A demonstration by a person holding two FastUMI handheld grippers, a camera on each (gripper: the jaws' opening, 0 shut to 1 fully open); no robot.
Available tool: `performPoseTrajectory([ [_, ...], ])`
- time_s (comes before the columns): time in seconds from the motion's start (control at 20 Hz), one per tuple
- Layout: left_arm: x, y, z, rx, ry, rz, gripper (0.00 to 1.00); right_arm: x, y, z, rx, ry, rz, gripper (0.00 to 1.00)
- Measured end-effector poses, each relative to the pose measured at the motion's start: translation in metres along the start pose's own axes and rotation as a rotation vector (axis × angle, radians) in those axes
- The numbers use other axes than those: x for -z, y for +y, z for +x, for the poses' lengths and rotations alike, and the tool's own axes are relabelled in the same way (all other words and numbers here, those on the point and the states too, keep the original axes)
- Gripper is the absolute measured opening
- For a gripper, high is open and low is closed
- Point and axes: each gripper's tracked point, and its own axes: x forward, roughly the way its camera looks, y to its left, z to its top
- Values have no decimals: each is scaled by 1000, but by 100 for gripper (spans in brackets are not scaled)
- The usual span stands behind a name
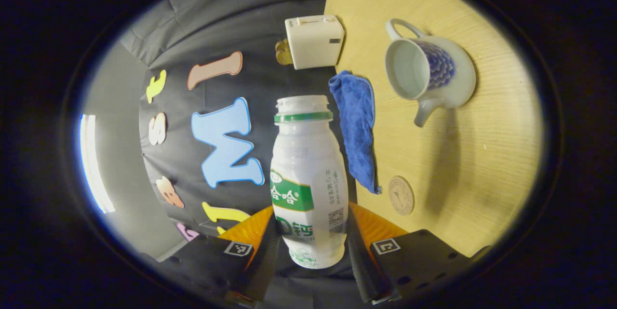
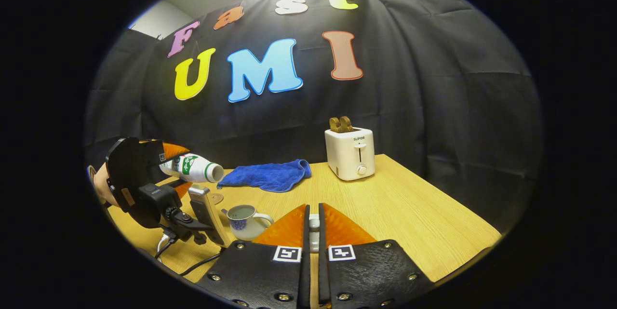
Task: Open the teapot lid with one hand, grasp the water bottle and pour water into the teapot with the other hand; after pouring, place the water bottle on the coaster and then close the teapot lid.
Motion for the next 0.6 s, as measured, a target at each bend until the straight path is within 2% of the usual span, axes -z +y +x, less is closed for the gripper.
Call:
performPoseTrajectory([
  [0.45,-5,8,0,-27,-9,45,81,2,-3,1,2,0,1,6],
  [0.5,-6,8,0,-29,-10,48,75,1,-3,0,3,0,1,6],
  [0.55,-7,8,0,-31,-11,52,81,2,-4,0,3,-1,1,6],
  [0.6,-7,10,0,-34,-12,57,81,1,-4,1,3,-1,1,6],
])
